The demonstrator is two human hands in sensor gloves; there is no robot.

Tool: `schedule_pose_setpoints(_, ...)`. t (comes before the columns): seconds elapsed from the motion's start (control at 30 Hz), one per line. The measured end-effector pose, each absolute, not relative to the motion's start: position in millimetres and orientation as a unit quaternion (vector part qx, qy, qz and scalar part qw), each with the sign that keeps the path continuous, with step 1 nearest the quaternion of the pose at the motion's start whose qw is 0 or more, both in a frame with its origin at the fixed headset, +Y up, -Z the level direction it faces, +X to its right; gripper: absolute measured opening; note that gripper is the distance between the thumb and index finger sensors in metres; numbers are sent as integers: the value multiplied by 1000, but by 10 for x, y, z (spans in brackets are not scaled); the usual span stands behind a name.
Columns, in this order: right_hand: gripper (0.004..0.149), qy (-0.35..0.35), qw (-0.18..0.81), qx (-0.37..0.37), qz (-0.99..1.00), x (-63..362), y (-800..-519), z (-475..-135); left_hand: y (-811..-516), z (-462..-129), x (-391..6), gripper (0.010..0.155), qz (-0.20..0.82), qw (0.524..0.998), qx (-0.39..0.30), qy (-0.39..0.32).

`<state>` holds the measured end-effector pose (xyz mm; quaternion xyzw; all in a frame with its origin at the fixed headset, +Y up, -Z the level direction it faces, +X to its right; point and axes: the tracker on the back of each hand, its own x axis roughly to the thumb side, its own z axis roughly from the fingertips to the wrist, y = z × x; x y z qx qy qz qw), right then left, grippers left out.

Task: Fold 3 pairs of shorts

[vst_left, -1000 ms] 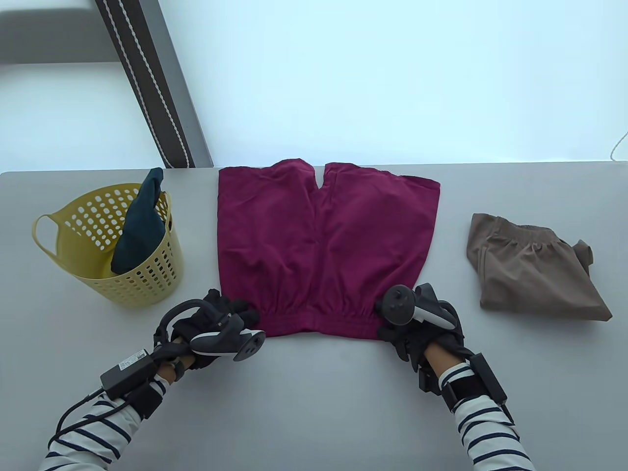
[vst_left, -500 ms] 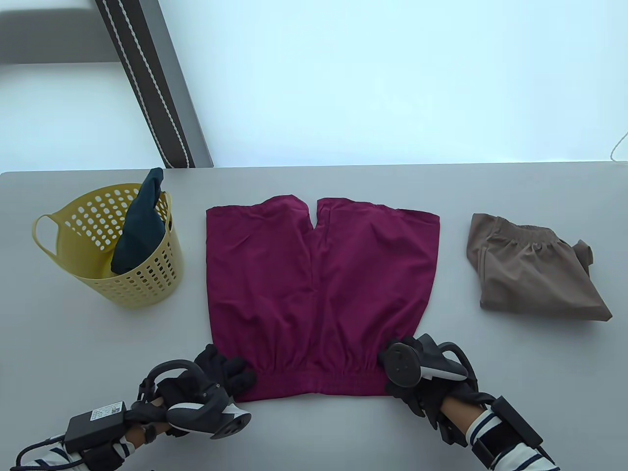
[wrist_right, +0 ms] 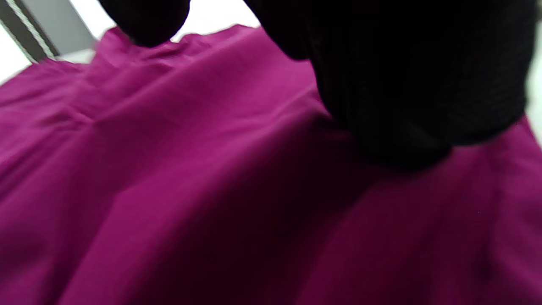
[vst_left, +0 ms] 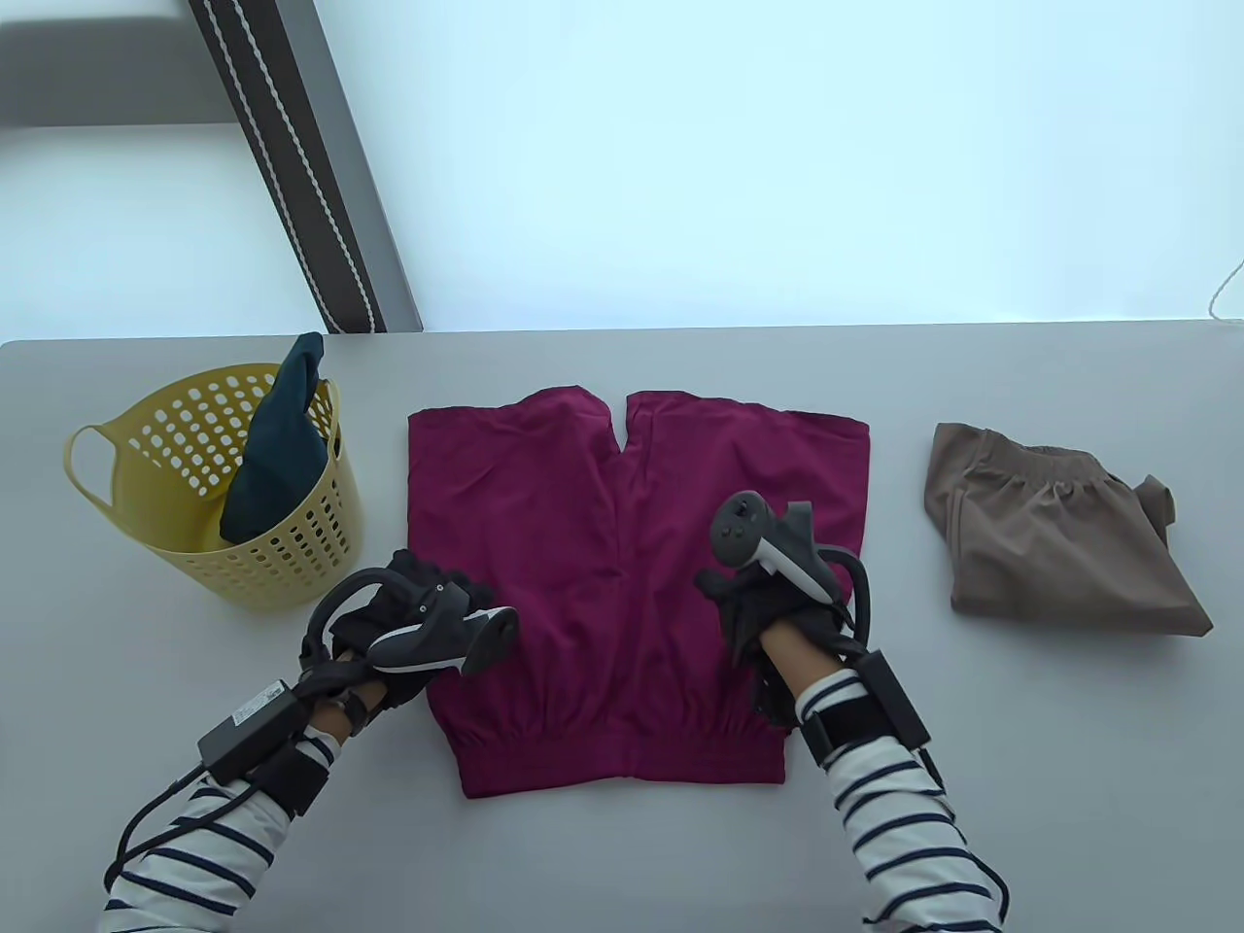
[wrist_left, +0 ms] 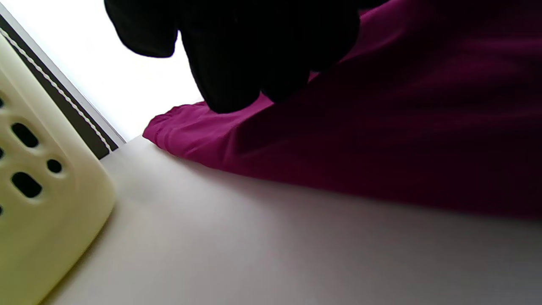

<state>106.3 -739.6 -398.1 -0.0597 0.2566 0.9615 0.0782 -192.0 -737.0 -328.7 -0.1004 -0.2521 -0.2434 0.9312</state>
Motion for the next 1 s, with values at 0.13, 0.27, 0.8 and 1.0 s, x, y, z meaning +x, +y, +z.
schedule_pose_setpoints(0.13,86,244,15,-141,959,1080,-7516,-4154,-7452,-2972,-1800,46,-298,897,-88,-313)
schedule_pose_setpoints(0.27,85,248,-26,-167,954,1049,-7553,-4265,-7440,-2477,-1604,48,-303,861,-87,-399)
schedule_pose_setpoints(0.8,82,153,28,-55,986,972,-7481,-4045,-6819,-2736,-1251,55,-226,894,10,-387)
schedule_pose_setpoints(1.0,70,188,3,-16,982,1107,-7114,-3607,-7035,-3920,-1210,65,-294,925,-26,-237)
